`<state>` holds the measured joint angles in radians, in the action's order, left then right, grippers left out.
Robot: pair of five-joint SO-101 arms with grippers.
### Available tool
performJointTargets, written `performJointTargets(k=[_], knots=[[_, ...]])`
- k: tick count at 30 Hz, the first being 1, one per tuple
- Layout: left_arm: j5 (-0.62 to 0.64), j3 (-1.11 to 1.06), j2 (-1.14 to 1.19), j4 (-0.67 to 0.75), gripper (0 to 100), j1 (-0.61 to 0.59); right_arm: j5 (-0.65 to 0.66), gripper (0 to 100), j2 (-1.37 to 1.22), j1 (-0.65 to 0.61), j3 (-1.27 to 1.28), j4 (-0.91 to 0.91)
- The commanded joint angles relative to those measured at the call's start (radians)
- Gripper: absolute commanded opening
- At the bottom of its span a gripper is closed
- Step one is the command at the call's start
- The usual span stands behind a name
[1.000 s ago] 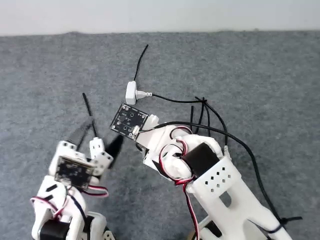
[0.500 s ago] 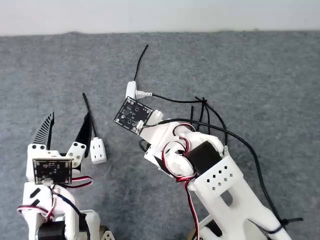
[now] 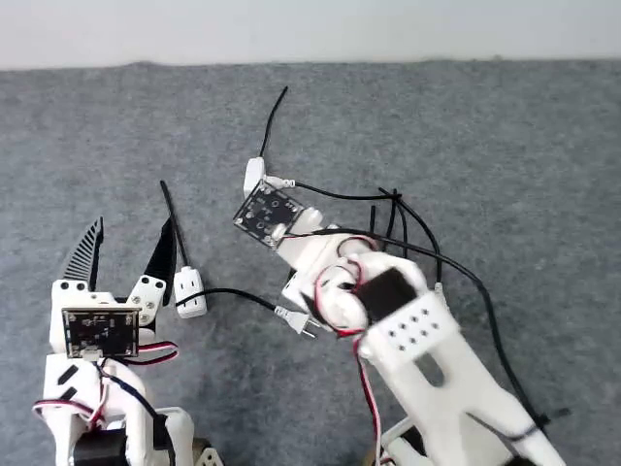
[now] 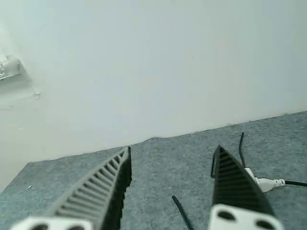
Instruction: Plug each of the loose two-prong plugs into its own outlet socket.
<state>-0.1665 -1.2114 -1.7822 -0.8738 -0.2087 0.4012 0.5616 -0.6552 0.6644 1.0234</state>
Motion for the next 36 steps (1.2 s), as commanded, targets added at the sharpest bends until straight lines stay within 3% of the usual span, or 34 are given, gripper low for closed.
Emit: performJointTargets(k=[1,5,9,22,30,36], knots=[[-0.006,0.044,0.005,0.031,27,-0.077,-0.032,17.8,-0.108,-0.041,-0.006,-0.067],[0.005,0.093,0.005,0.031,27,-0.215,-0.054,16.5,-0.269,-0.058,-0.031,-0.084],[0.038,0.116,0.006,0.031,27,-0.276,-0.170,16.5,-0.392,-0.053,-0.061,-0.056],[0.038,0.117,0.006,0.029,27,-0.273,-0.173,16.5,-0.486,-0.061,-0.107,-0.028],[0.037,0.119,0.006,0.029,27,-0.273,-0.092,16.5,-0.503,-0.061,-0.104,-0.048],[0.037,0.120,0.006,0.031,27,-0.272,-0.092,16.5,-0.615,-0.122,-0.135,-0.082]])
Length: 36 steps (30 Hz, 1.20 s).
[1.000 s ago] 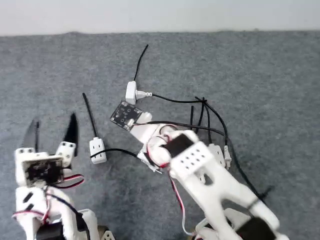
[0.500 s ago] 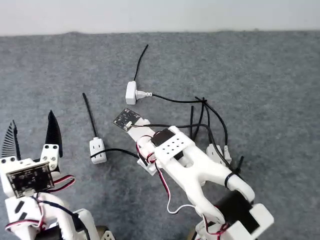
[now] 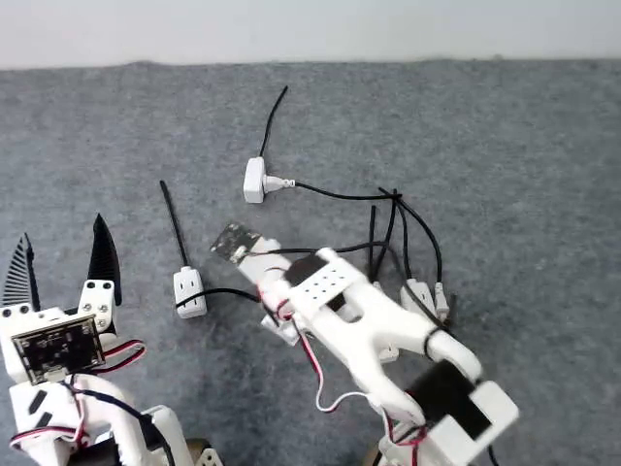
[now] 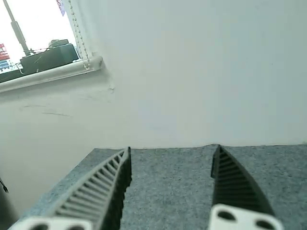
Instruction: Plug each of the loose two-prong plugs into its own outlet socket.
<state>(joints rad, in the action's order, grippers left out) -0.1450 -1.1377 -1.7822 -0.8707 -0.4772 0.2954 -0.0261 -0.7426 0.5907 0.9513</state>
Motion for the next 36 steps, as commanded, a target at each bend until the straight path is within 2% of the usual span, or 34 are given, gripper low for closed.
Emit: performJointTargets(k=[1,12,22,30,36], knots=[[0.015,0.047,0.006,0.028,27,-0.003,0.014,16.5,-0.045,-0.044,-0.075,-0.001],[0.017,0.047,0.006,0.023,27,-0.003,0.014,15.4,-0.084,-0.048,-0.109,0.005],[0.017,0.045,0.006,0.023,27,-0.003,0.015,0.4,-0.082,-0.030,-0.121,0.012],[0.015,0.041,0.006,-0.002,27,0.083,0.015,0.9,-0.082,-0.021,-0.149,0.059],[0.014,0.041,0.006,-0.002,27,0.084,0.020,1.6,-0.084,-0.018,-0.149,0.064]])
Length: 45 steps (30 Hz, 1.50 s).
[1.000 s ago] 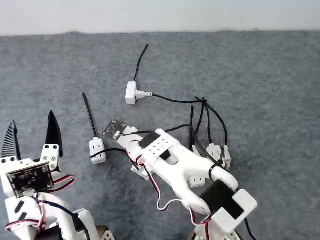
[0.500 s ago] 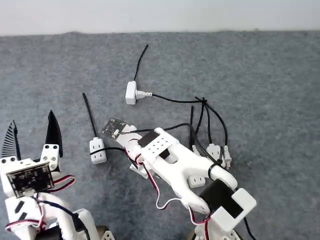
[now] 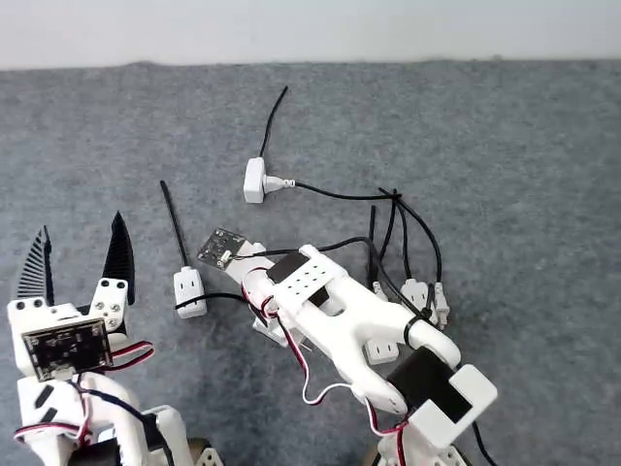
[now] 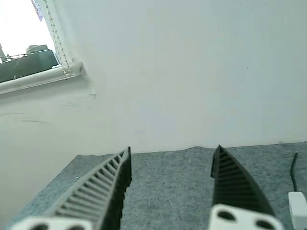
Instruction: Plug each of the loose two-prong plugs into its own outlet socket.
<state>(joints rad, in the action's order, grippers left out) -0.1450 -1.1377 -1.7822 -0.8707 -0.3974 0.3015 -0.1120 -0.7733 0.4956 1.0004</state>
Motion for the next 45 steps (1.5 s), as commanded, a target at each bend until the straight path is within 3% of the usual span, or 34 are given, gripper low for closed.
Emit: performJointTargets(k=[1,7,45], knots=[[0.014,0.041,0.006,-0.002,27,0.005,0.014,2.8,0.002,0.022,-0.054,0.018],[0.014,0.041,0.006,-0.002,27,0.005,-0.068,13.7,0.024,0.127,-0.120,0.108],[0.012,0.022,0.006,0.005,27,0.009,-0.048,9.1,-0.045,0.108,-0.170,0.232]])
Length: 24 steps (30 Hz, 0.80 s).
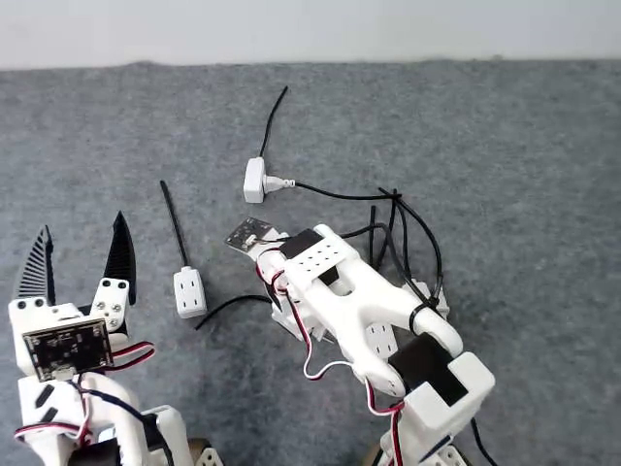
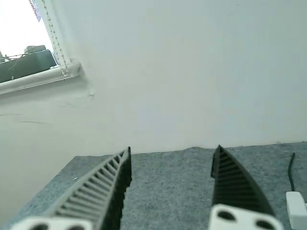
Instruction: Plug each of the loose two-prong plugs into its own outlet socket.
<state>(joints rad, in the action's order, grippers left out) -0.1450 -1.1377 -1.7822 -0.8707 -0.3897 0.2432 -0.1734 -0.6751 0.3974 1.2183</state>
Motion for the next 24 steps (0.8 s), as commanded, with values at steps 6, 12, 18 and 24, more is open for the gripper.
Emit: performJointTargets(k=[6,12,18,24], knots=[[0.014,0.022,0.006,0.005,27,0.002,0.012,0.6,0.016,0.012,-0.074,0.015],[0.014,0.022,0.006,0.005,27,0.002,0.014,0.9,0.016,0.015,-0.074,0.008],[0.015,0.022,0.008,0.005,27,0.003,0.041,0.9,0.019,0.016,-0.077,0.007],[0.012,-0.018,0.006,0.006,27,0.095,0.106,0.9,0.019,0.039,-0.143,0.051]])
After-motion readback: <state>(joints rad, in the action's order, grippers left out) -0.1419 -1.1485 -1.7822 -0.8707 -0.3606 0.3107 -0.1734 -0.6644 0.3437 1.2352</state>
